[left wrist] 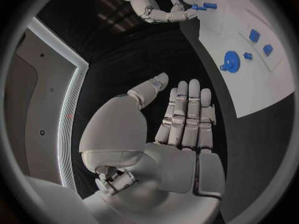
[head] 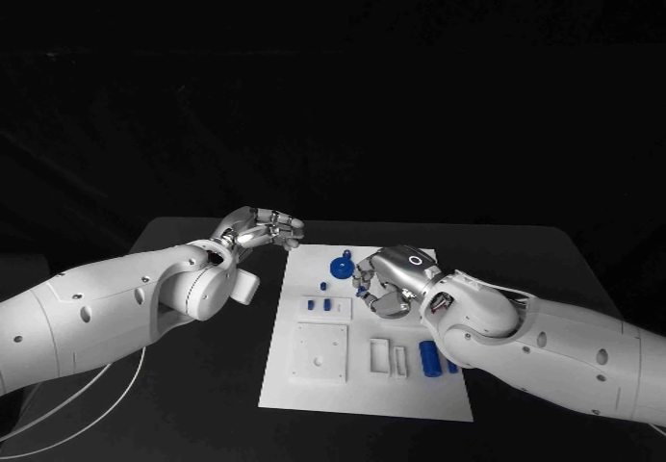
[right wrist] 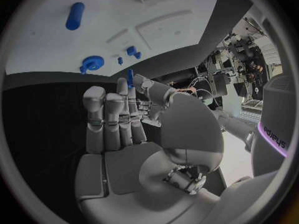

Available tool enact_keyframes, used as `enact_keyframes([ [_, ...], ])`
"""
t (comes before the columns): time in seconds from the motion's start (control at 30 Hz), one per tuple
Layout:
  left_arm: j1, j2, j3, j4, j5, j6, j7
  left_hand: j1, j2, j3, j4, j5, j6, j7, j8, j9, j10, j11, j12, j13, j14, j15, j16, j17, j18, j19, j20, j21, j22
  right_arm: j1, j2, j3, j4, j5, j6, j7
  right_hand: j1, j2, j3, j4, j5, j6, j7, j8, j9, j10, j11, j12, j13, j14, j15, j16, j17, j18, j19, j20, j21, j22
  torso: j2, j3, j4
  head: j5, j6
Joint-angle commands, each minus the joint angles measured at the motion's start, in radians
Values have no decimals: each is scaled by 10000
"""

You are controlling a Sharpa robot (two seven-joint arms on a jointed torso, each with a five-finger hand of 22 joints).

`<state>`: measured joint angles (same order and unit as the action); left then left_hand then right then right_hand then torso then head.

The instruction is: Assemble the parts on the task board

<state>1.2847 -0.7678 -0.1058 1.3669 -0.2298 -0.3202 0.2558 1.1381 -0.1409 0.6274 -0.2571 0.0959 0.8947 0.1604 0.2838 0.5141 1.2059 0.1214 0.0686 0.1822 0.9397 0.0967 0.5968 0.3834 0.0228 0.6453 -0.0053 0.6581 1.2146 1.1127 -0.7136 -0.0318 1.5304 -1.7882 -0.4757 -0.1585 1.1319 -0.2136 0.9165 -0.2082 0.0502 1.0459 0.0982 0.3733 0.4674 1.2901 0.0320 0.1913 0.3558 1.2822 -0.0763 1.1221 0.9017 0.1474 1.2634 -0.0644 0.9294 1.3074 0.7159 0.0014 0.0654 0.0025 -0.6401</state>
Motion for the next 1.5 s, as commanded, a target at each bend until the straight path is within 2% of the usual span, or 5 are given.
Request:
enact_keyframes([
  [0.03,14,73,7,-18,183,-141,205,-7,71,-48,12,-6,-67,-22,58,-11,-77,-5,35,-10,19,22,-59,17,203,24,38,-38,15,-41,196,-147,54,-570,300,4,123,-2,61,5,40,62,33,26,8,89,5,-43,15,54,-26,-23,-15,1144,58,7,22,115,-20,-26,38,106,-42],
  [0.17,14,130,6,-29,193,-197,236,-8,70,-49,11,-6,-63,-23,62,-10,-73,-7,38,-10,22,22,-67,23,204,24,39,-40,17,-136,431,-339,7,-950,481,-105,124,1,62,6,40,57,35,21,8,83,7,-52,14,55,-24,-30,-20,1144,61,5,18,114,-8,-24,15,148,-57],
  [0.6,14,269,4,-49,241,-246,247,-15,68,-54,17,-7,-51,-27,73,-10,-59,-13,45,-8,28,23,-93,42,205,26,41,-49,22,-731,1142,-572,-375,-1548,714,-301,131,6,64,-2,36,56,35,17,9,81,9,-65,13,60,-22,-41,-29,1144,66,0,12,111,21,-12,16,344,-143],
  [1.0,14,288,4,-42,241,-225,245,-19,66,-56,22,-8,-49,-28,77,-10,-55,-15,46,-8,28,25,-111,53,205,27,43,-55,24,-989,1421,-613,-751,-1968,616,-545,140,10,67,-14,36,56,35,15,11,83,9,-73,14,66,-21,-49,-36,1144,72,-4,9,110,23,0,3,485,-241],
  [1.5,14,285,3,-50,241,-184,210,-32,62,-62,33,-10,-57,-28,76,-15,-55,-15,44,-10,31,29,-138,71,205,26,46,-65,28,-1008,1396,-613,-810,-2145,617,-691,149,1,70,-27,30,67,31,16,16,99,6,-80,18,83,-24,-56,-44,1144,87,-12,6,108,23,9,-3,543,-309],
])
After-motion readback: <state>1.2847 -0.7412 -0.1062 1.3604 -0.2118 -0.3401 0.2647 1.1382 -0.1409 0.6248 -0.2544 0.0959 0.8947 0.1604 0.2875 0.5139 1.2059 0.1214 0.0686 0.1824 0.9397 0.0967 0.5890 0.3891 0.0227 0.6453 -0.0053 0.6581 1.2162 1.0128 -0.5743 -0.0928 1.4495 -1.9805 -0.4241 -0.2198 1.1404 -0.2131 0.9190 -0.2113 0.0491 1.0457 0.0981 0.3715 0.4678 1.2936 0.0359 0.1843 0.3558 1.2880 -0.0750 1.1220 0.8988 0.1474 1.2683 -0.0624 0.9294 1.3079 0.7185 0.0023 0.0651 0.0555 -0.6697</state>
